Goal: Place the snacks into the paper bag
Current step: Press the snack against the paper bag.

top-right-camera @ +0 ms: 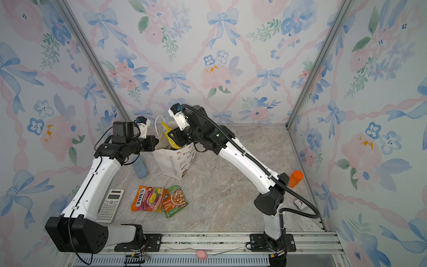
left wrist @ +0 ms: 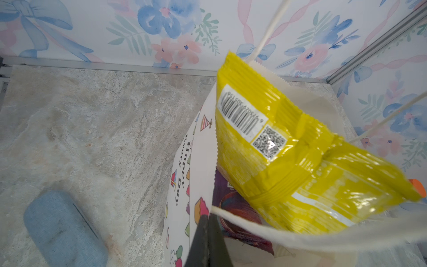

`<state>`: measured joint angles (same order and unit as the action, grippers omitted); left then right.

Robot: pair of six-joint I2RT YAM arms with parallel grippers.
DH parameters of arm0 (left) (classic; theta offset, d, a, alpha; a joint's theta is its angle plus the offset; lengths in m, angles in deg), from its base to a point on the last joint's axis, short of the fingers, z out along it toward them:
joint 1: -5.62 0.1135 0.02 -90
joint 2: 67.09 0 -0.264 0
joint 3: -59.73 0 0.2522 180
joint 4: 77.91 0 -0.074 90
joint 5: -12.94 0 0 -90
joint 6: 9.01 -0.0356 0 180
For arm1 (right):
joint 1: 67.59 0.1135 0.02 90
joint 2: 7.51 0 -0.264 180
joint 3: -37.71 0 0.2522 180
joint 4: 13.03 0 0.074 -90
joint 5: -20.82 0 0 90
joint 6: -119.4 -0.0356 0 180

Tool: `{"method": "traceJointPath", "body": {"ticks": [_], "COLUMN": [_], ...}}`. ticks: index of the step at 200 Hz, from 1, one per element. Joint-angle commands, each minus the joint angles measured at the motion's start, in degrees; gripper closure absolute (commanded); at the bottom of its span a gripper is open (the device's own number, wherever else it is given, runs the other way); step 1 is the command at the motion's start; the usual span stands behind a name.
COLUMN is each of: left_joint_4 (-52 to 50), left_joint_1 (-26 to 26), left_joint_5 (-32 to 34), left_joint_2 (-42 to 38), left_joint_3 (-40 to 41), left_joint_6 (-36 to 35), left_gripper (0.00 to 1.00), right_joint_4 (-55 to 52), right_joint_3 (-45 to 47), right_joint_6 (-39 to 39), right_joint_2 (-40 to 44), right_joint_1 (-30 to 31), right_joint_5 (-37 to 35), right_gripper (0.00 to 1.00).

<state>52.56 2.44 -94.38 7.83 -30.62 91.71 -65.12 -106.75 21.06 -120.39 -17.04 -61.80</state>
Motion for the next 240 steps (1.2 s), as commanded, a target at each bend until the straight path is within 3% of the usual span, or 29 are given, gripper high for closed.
{"method": "traceJointPath", "body": {"ticks": [1,55,99,139,202,217,240], "left_joint_4": [0.43,0.44,0.52,0.55,0.52,0.52,0.53], "left_joint_1": [0.3,0.37,0.37,0.38,0.36,0.36,0.37], "left_joint_5": [0.27,1.19,0.93,1.15,1.02,0.89,0.8], "left_joint_2": [-1.78,-2.4,-2.37,-2.58,-2.44,-2.42,-2.37], "left_joint_3": [-0.83,-0.32,-0.54,-0.39,-0.49,-0.48,-0.57], "left_joint_6": [0.7,0.44,0.45,0.27,0.27,0.27,0.18], "left_gripper": [1.0,1.0,1.0,1.0,1.0,1.0,1.0], "right_joint_4": [-4.46,-10.52,-10.54,-10.62,-11.94,-11.79,-11.17], "right_joint_3": [-6.22,-17.65,-16.45,-16.4,-16.61,-16.79,-16.7], "right_joint_6": [0.52,1.1,0.92,0.39,-0.02,-0.19,-0.38], "right_joint_2": [-4.57,-14.56,-15.26,-15.75,-16.84,-17.02,-16.71], "right_joint_1": [0.59,-0.51,-1.81,-3.38,-5.65,-5.92,-5.87], "right_joint_5": [-1.93,-5.79,-9.03,-9.85,-11.59,-9.57,-4.93], "right_gripper": [0.57,0.57,0.59,0.7,0.69,0.73,0.9]}}
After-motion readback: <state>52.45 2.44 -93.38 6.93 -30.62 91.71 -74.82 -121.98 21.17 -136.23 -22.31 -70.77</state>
